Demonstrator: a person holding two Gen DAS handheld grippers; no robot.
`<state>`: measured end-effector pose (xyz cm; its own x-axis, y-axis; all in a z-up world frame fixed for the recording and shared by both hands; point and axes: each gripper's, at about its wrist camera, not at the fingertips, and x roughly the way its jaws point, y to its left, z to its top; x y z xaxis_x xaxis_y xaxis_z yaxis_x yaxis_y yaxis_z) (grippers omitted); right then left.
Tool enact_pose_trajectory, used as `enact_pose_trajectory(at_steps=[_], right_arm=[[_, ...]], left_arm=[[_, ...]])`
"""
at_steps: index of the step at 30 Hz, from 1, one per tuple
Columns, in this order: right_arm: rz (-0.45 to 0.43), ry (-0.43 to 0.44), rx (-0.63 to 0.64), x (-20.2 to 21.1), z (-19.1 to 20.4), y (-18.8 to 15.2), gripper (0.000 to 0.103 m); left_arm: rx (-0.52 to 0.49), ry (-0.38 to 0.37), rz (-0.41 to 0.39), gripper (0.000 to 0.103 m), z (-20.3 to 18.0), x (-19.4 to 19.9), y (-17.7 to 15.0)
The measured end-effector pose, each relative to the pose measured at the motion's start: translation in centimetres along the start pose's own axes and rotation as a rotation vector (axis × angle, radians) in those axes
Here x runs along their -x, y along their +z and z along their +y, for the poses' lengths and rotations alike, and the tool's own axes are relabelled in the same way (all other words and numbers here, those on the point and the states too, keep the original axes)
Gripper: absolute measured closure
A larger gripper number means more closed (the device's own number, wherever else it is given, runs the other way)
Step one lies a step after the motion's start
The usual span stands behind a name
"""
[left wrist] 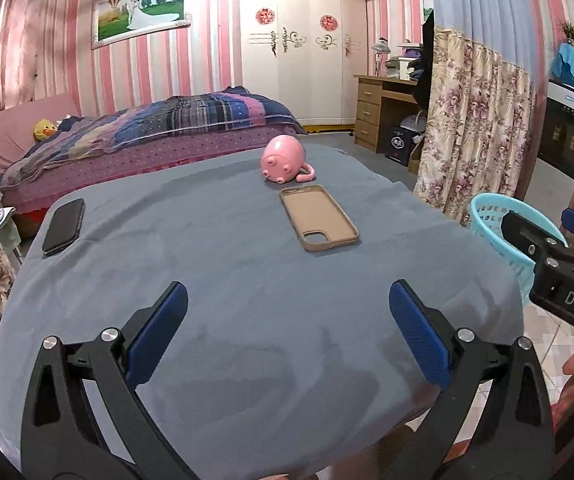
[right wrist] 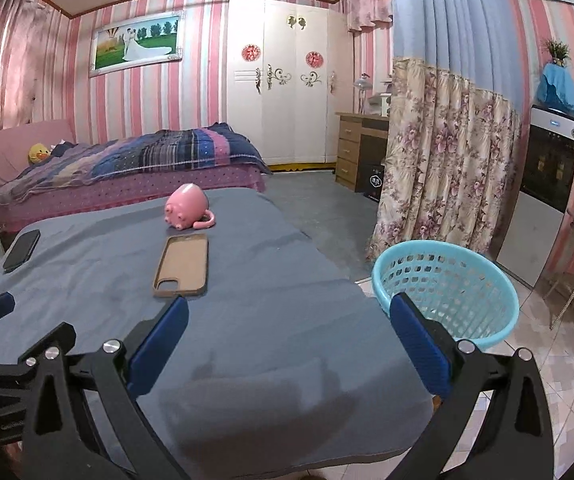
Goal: Collect trash
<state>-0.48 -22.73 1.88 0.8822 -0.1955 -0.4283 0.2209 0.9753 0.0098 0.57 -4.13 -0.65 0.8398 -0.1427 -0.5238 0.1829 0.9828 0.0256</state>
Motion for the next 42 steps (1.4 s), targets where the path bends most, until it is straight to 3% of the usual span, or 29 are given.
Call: enact_pose_trajectory(at_steps=[13,42], right_arm=[[-0.048,0.018,0.038,0.0,1.8,-0.9,0.005],[-0.037,0.059,0.053,-0.9,2.1,-0.8,0.005]], left_arm=[[0.026,0.023,-0.018,0.005,0.9,-0.5,-0.3],[0.027,0.047,-0.021,0.005,1.1,-1.1,-0.1]])
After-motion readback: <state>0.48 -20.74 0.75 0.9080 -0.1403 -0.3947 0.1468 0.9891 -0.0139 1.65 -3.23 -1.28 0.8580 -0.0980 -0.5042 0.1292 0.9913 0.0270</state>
